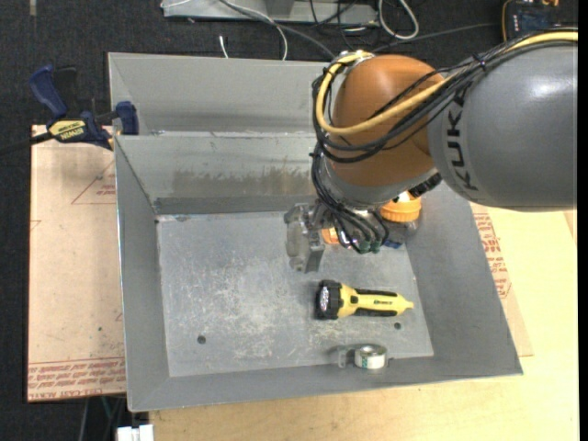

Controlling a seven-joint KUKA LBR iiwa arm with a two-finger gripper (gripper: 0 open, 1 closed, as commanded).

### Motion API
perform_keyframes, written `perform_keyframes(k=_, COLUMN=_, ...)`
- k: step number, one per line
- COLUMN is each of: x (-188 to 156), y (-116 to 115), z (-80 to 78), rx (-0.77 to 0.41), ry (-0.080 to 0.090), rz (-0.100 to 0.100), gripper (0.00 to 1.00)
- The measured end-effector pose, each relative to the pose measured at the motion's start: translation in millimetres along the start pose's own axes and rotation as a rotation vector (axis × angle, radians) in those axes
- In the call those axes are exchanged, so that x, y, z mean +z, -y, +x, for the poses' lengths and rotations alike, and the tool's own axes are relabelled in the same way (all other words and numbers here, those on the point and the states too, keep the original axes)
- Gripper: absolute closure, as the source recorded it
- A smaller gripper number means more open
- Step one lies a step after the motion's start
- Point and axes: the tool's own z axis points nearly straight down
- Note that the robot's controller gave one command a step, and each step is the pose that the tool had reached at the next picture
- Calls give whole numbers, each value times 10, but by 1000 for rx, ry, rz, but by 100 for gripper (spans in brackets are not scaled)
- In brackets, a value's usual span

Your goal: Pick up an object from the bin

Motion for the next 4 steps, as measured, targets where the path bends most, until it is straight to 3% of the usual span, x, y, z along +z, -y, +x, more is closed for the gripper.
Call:
perform_keyframes(k=1, x=300, y=607, z=60, rx=57, ry=-18, rz=2, gripper=100)
perform_keyframes(k=2, x=222, y=641, z=832, rx=22, ry=-2, rz=-3, gripper=100)
perform_keyframes(k=3, x=-391, y=830, z=236, rx=344, ry=4, rz=0, gripper=100)
perform_keyframes(k=4, x=-414, y=469, z=900, rx=57, ry=-4, rz=-5, gripper=100)
